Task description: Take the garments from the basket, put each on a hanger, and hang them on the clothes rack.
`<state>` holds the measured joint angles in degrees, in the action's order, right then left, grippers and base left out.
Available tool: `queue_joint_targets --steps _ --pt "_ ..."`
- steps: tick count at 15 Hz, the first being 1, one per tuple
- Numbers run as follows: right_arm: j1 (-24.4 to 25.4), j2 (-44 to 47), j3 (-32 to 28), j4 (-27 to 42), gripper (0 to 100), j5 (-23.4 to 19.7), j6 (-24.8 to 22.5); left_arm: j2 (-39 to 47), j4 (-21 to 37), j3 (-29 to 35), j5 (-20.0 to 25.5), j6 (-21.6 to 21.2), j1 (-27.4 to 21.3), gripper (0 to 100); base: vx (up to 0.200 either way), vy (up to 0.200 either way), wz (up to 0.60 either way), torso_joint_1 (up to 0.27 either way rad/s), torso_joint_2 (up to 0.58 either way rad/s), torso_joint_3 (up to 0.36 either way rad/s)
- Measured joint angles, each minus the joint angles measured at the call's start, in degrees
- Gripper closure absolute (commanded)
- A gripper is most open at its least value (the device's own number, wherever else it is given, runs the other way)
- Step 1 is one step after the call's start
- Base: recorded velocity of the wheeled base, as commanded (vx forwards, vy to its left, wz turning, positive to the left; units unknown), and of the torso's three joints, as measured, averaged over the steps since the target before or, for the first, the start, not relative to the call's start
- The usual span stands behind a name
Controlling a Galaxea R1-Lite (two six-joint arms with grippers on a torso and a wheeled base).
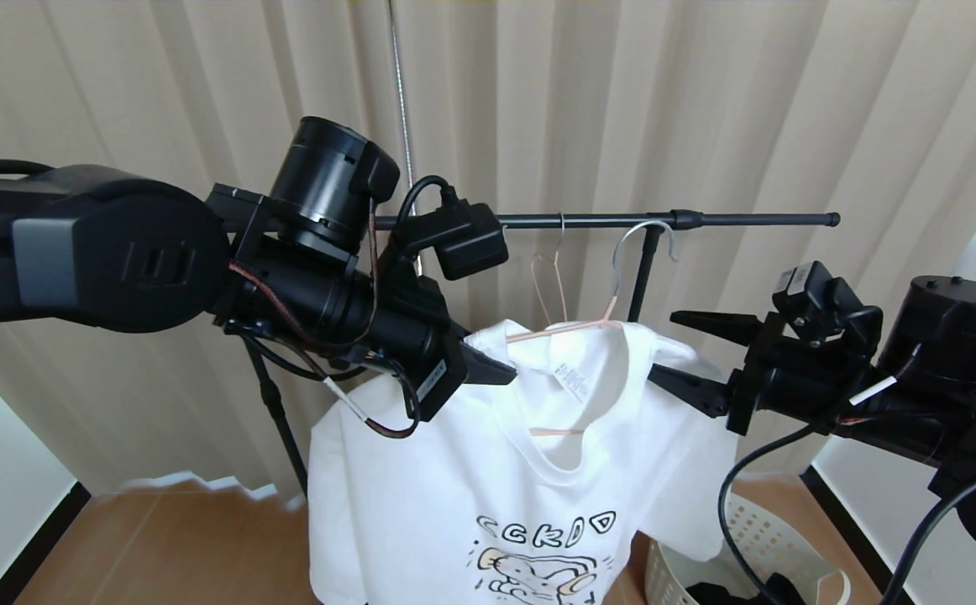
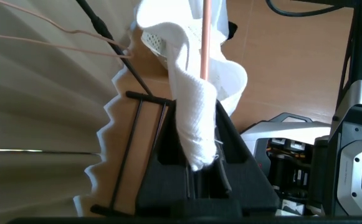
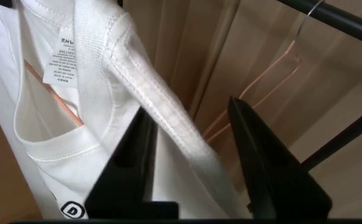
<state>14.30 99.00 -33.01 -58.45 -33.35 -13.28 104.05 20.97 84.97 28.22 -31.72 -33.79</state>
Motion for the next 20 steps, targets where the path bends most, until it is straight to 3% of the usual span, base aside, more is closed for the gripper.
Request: queue_joint_targets --steps 3,9,12,16,20 --pt "-1.46 -0.38 -0.11 0.02 0 -0.28 -0.21 -0.88 -3.73 -2.12 0.02 0.06 0.67 100 0.000 0.000 0.00 0.000 0.00 0.000" --pt "-3.89 -1.49 -0.04 0.07 0 -2.91 -0.65 -5.03 -20.87 -15.63 -0.26 0.28 2.51 100 0.000 0.000 0.00 0.000 0.00 0.000" --pt "-5.96 -2.28 0.38 0.10 0 -6.83 -1.17 -7.58 -28.16 -21.75 -0.59 0.39 4.04 100 0.000 0.000 0.00 0.000 0.00 0.000" --pt "-8.41 -2.54 1.05 0.10 0 -9.05 -4.92 -10.47 -30.32 -25.73 -0.96 0.74 5.02 100 0.000 0.000 0.00 0.000 0.00 0.000" --pt "-10.17 -0.40 1.35 0.40 0 -9.05 -13.08 -12.53 -30.35 -27.22 -1.71 0.82 5.24 100 0.000 0.000 0.00 0.000 0.00 0.000"
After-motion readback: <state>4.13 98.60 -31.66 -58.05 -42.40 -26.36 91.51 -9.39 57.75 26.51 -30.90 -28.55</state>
